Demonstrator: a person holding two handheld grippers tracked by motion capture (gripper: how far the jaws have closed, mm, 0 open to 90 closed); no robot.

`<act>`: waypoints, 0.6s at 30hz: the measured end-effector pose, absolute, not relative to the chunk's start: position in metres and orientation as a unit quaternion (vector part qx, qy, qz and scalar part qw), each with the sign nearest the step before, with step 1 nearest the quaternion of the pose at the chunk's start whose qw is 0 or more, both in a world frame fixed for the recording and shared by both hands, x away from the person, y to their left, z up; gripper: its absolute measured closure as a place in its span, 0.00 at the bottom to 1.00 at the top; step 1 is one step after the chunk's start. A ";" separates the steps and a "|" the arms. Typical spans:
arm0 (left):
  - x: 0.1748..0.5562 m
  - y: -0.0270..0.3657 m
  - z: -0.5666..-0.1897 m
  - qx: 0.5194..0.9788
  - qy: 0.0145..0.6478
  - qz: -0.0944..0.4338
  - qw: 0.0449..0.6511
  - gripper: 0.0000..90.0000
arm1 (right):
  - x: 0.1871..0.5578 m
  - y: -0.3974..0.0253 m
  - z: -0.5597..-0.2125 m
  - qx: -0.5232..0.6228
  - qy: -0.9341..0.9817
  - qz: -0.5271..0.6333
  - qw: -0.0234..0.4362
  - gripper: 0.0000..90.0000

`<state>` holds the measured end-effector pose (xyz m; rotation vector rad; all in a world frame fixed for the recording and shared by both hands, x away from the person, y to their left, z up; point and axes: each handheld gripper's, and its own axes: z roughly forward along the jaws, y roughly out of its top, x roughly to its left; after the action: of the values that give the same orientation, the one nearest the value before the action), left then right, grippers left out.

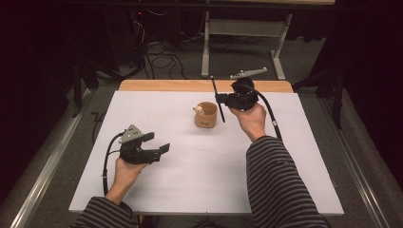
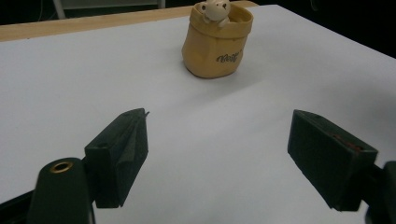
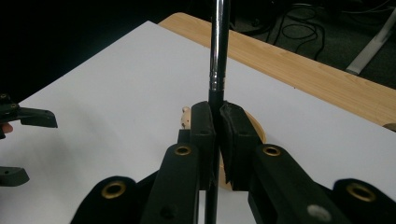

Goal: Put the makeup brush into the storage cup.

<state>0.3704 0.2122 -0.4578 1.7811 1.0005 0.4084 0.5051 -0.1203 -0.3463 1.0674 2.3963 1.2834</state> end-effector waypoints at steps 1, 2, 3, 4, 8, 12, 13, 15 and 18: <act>0.370 0.212 -0.458 0.738 0.414 0.169 0.505 0.23 | 0.506 -0.120 -0.347 0.363 0.815 0.437 0.108 0.95; 0.371 0.211 -0.458 0.739 0.414 0.168 0.505 0.23 | 0.506 -0.119 -0.348 0.364 0.815 0.438 0.107 0.95; 0.371 0.211 -0.458 0.739 0.414 0.167 0.505 0.23 | 0.507 -0.119 -0.349 0.364 0.815 0.439 0.105 0.95; 0.372 0.211 -0.459 0.738 0.415 0.165 0.506 0.23 | 0.507 -0.118 -0.349 0.365 0.814 0.440 0.104 0.95; 0.372 0.211 -0.459 0.739 0.416 0.166 0.503 0.23 | 0.508 -0.118 -0.346 0.365 0.811 0.446 0.102 0.95; 0.369 0.213 -0.458 0.739 0.416 0.172 0.501 0.23 | 0.512 -0.119 -0.352 0.371 0.808 0.448 0.098 0.95; 0.369 0.213 -0.458 0.739 0.416 0.174 0.499 0.23 | 0.513 -0.118 -0.353 0.371 0.809 0.445 0.096 0.95; 0.370 0.213 -0.458 0.740 0.417 0.174 0.499 0.24 | 0.513 -0.115 -0.353 0.367 0.810 0.447 0.096 0.95; 0.370 0.214 -0.457 0.738 0.418 0.173 0.501 0.24 | 0.516 -0.112 -0.350 0.363 0.810 0.450 0.097 0.95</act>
<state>0.3699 0.2136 -0.4572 1.7826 1.0096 0.4182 0.5160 -0.1122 -0.3497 1.0757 2.3991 1.3338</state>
